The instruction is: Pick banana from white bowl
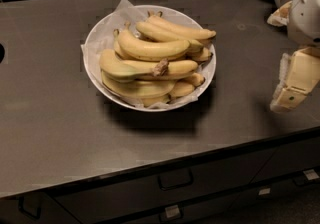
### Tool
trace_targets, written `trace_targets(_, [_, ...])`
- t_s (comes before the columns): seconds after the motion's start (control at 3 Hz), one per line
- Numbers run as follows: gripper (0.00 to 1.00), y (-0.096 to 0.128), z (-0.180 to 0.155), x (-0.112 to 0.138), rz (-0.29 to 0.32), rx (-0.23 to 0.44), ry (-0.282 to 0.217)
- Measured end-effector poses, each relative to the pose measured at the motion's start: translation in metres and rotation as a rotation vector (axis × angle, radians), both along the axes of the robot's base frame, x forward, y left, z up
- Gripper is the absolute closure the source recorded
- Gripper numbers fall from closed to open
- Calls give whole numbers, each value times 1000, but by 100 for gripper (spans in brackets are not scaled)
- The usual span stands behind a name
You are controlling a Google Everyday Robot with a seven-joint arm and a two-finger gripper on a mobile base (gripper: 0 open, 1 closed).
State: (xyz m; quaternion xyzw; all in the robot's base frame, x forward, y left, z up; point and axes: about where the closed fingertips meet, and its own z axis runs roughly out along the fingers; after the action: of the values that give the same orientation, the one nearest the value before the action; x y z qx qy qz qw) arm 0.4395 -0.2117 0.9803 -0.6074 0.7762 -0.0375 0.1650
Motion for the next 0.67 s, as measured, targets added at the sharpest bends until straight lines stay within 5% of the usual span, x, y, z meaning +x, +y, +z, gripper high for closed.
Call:
trace_targets(0.33, [0,38,-1,10,106,4,1])
trace_targets(0.67, [0,38,-1,10,106,4,0])
